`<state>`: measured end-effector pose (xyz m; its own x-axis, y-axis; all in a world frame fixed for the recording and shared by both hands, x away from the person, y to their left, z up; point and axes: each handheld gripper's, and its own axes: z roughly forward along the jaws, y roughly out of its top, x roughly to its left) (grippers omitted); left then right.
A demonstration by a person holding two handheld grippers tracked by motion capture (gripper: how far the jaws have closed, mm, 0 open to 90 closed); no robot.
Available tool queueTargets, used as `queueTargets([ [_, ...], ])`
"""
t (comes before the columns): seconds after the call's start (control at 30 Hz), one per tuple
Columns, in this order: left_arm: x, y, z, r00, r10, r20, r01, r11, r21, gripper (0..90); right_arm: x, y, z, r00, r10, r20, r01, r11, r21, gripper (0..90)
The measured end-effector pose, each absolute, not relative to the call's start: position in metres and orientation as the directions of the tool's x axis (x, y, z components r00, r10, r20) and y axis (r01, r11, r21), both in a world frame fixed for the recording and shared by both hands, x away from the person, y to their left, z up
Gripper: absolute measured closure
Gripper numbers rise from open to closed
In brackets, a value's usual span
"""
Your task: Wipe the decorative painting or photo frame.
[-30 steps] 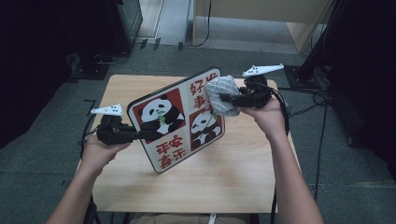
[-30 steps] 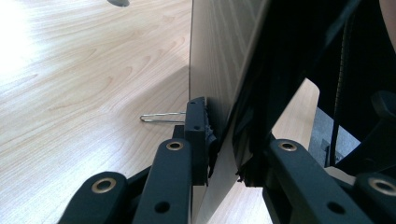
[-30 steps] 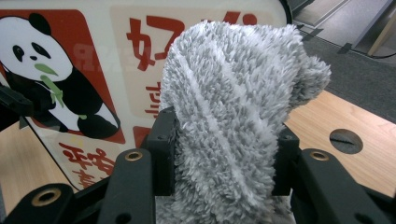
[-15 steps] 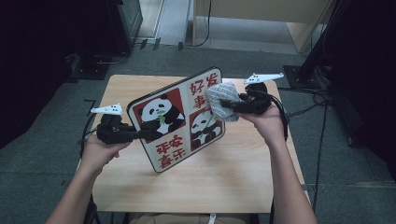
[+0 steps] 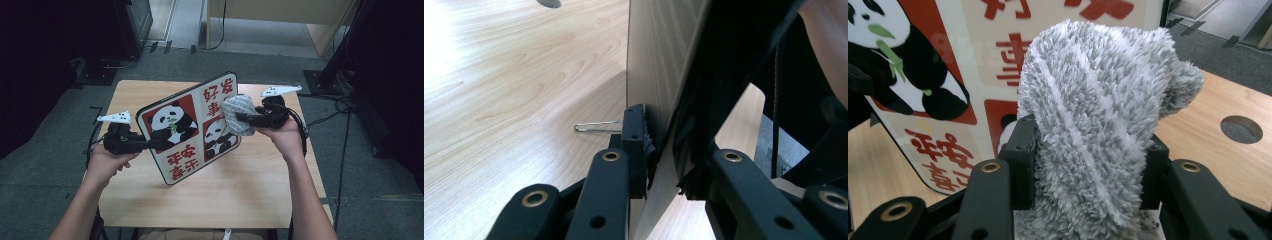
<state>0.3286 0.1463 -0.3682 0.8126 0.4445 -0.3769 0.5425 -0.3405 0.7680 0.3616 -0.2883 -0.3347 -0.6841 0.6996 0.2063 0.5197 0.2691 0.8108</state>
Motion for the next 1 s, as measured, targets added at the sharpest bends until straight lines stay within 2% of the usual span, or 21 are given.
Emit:
queueTargets([
  [0.4, 0.327, 0.146, -0.368, 0.813, 0.446, -0.375, 0.541, -0.340, 0.769, 76.9, 0.357, -0.287, -0.348, -0.688, 0.699, 0.197, 0.518, 0.282, 0.808, 55.6],
  [1.0, 0.327, 0.147, -0.368, 0.816, 0.443, -0.373, 0.538, -0.342, 0.771, 76.8, 0.352, -0.289, -0.374, -0.668, 0.707, 0.231, 0.575, 0.294, 0.763, 55.6],
])
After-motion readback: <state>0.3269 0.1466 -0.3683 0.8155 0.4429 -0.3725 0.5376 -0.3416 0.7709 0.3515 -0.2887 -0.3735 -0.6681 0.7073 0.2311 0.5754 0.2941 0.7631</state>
